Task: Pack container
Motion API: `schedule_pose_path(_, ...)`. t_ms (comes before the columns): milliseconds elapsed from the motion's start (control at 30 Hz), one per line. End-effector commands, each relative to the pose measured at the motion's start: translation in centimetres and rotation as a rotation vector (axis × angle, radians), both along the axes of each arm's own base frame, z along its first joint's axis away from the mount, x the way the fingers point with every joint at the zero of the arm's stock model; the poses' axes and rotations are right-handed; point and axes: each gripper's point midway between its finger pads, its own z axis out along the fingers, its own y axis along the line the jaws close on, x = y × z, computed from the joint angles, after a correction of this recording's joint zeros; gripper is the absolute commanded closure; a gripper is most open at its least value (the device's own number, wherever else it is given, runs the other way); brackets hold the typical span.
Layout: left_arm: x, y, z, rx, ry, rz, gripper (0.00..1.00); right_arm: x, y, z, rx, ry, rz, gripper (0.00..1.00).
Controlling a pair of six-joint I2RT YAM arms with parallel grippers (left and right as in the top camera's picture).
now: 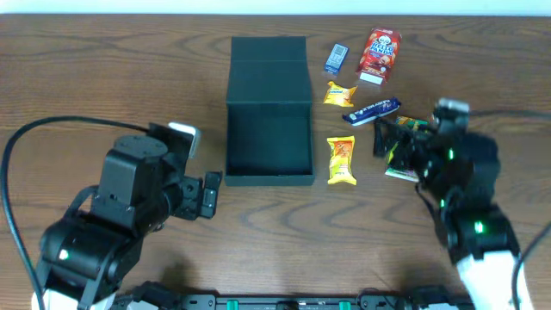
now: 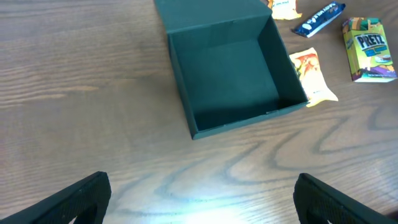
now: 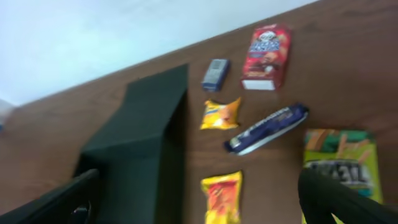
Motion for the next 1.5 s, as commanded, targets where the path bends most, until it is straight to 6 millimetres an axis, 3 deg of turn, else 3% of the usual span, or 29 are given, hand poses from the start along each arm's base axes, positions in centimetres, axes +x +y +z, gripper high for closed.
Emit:
schedule_pose_path(0,-0.5,0.8,0.9,0.014,-0.041,0.019,0.05,3.0,-1.2,0.4,-0.102,0.035,-0.013,0.01)
schedule_pose_path(267,-1.7,2.7,1.8,0.048,-0.102,0.071,0.05,9.4,-2.2,0.1,-0.174,0.148,-0.074,0.01)
schedule_pose_path(600,-1.8,3.4,0.9,0.080,-0.081,0.105,0.05,16.5,-2.4,-0.9,-0.194,0.171,-0.103,0.01)
schedule_pose_path(800,-1.8,3.5,0.6,0.087,-0.070,0.105,0.05,20.8,-3.1,-3.1,-0.193,0.202,-0.169,0.01)
schedule_pose_path(1033,-1.8,3.5,0.6,0.088,-0.069,0.105,0.05,23.8,-3.5,-5.9,-0.171,0.237,-0.230,0.01)
schedule_pose_path(1233,-1.8,3.5,0.6,0.088,-0.069,0.105,0.05,24.6,-4.2,-8.5,-0.174,0.293,-0.247,0.01)
schedule_pose_path(1467,-1.8,3.5,0.6,0.088,-0.069,0.105,0.05,18.6,-7.1,-12.8,-0.180,0.595,-0.348,0.08)
